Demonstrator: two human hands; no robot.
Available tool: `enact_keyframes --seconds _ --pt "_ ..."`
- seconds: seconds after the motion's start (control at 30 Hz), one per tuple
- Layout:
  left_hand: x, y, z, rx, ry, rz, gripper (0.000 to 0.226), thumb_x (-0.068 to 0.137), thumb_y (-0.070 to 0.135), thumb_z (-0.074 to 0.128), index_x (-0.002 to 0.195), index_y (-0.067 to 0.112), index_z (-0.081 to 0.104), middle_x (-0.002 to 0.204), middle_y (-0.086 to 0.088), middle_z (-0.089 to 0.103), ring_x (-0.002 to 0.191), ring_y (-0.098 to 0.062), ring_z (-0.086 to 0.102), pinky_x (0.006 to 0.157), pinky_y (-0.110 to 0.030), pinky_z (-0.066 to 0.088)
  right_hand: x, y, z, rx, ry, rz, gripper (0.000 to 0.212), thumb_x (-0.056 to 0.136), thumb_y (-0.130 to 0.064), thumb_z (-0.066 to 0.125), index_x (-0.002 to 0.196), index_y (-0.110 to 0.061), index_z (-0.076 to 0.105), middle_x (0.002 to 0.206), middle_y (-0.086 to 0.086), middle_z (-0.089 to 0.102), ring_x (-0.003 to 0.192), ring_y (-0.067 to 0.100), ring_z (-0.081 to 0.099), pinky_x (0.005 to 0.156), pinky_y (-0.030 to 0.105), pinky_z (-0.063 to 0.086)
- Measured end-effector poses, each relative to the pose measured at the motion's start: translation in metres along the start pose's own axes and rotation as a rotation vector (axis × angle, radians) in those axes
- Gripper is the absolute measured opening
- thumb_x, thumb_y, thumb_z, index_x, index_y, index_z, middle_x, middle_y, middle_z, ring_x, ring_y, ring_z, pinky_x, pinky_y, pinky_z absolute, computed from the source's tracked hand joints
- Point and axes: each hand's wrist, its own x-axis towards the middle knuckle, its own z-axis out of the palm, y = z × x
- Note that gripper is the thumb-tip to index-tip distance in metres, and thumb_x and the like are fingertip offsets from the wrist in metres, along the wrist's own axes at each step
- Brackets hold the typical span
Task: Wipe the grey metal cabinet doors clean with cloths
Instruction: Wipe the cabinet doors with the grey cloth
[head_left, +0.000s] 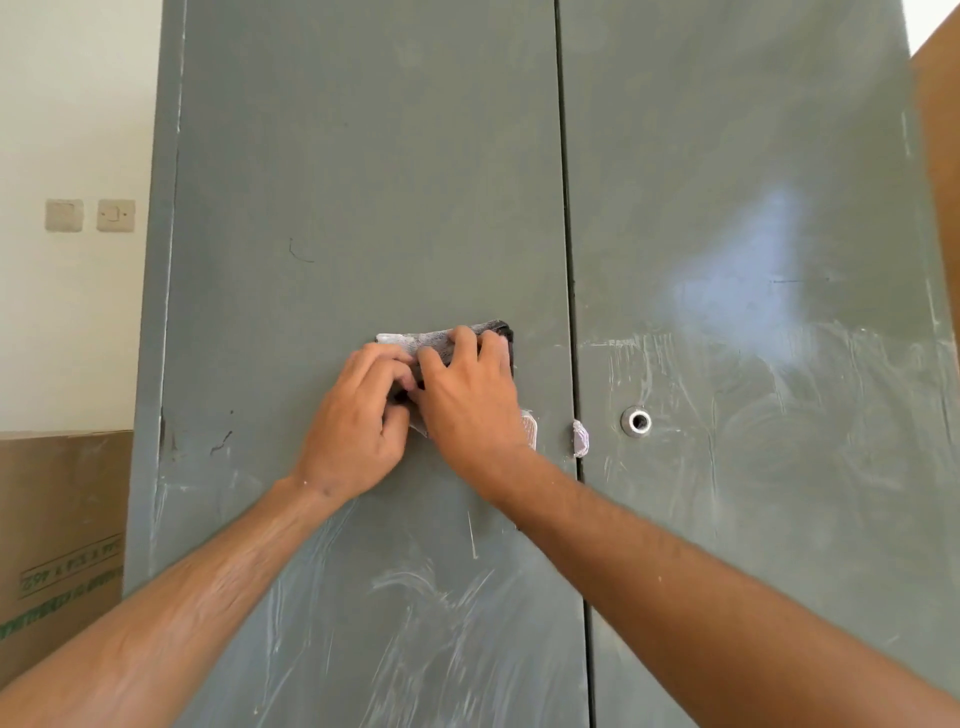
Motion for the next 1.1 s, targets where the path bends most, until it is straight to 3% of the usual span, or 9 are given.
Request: enact_keyframes --seconds 0.1,0.2,0.33,0.53,0.7,0.8,0.9,1.0,1.1 --pt "0.010 0.003 0.009 0.098 0.100 -0.006 0.024 0.076 -0.003 0.046 0.094 0.008 0.058 0.106 -0.007 0.059 0.095 -0.031 0.052 0.087 -0.041 0.042 0.009 0.026 -0.012 0.012 -0.027 -0.128 0.040 0.083 -0.048 0.053 0.093 -0.012 0.068 0.100 0.017 0.059 0.090 0.037 0.052 0.080 0.046 0.045" --pt "0.024 0.005 0.020 0.120 0.054 -0.021 0.027 0.076 0.000 0.049 0.099 0.009 0.059 0.109 -0.005 0.058 0.097 -0.031 0.050 0.086 -0.044 0.041 0.024 0.069 -0.024 -0.052 0.003 -0.110 0.028 0.084 -0.035 0.066 0.102 -0.014 0.071 0.108 0.016 0.062 0.096 0.041 0.056 0.078 0.046 0.044" --pt "0.046 0.003 0.032 0.173 0.026 -0.027 0.029 0.077 0.002 0.049 0.103 0.013 0.059 0.114 -0.003 0.058 0.100 -0.027 0.047 0.085 -0.040 0.037 0.028 0.132 -0.036 -0.013 0.124 -0.048 0.026 0.084 -0.024 0.061 0.103 -0.011 0.073 0.111 0.016 0.064 0.097 0.042 0.057 0.077 0.048 0.049" --pt "0.068 0.000 0.045 0.241 0.011 -0.012 0.024 0.082 0.007 0.053 0.102 0.017 0.060 0.114 0.000 0.058 0.105 -0.025 0.047 0.086 -0.031 0.027 -0.011 0.155 -0.033 0.006 0.045 -0.429 0.034 0.097 -0.041 0.064 0.106 -0.011 0.074 0.106 0.015 0.063 0.089 0.035 0.054 0.073 0.043 0.045" --pt "0.079 0.004 0.053 0.267 0.050 -0.012 0.023 0.089 0.003 0.053 0.106 0.016 0.060 0.114 0.001 0.059 0.103 -0.024 0.047 0.085 -0.034 0.028 0.056 0.141 -0.033 0.095 0.181 -0.214 0.027 0.095 -0.033 0.066 0.098 -0.006 0.071 0.120 0.016 0.061 0.090 0.037 0.054 0.078 0.049 0.049" --pt "0.082 0.003 0.052 0.247 0.092 -0.047 0.024 0.089 0.001 0.049 0.105 0.015 0.060 0.112 0.000 0.061 0.101 -0.026 0.048 0.083 -0.031 0.025 0.025 0.132 -0.021 0.160 0.079 -0.425 0.025 0.099 -0.029 0.065 0.104 -0.005 0.071 0.117 0.012 0.065 0.088 0.035 0.054 0.078 0.048 0.048" --pt "0.084 0.009 0.059 0.250 0.040 0.044 0.025 0.090 0.003 0.049 0.108 0.016 0.062 0.113 -0.001 0.061 0.104 -0.026 0.049 0.087 -0.036 0.030 0.002 0.162 -0.032 0.132 -0.057 -0.609 0.029 0.104 -0.031 0.059 0.107 -0.004 0.071 0.116 0.014 0.065 0.087 0.036 0.055 0.079 0.047 0.050" --pt "0.094 0.022 0.073 0.240 -0.007 0.107 0.025 0.093 0.007 0.049 0.111 0.015 0.063 0.117 -0.002 0.060 0.108 -0.026 0.050 0.092 -0.038 0.034 0.019 0.182 -0.041 0.064 0.065 -0.444 0.030 0.102 -0.026 0.057 0.117 -0.003 0.069 0.115 0.017 0.063 0.088 0.039 0.056 0.081 0.052 0.052" --pt "0.106 0.033 0.085 0.157 0.016 0.040 0.026 0.095 0.010 0.048 0.115 0.015 0.063 0.123 -0.001 0.059 0.113 -0.023 0.048 0.097 -0.036 0.034 0.022 0.169 -0.036 0.109 0.163 -0.216 0.038 0.099 -0.019 0.052 0.132 -0.011 0.067 0.118 0.019 0.060 0.092 0.037 0.052 0.086 0.052 0.050"
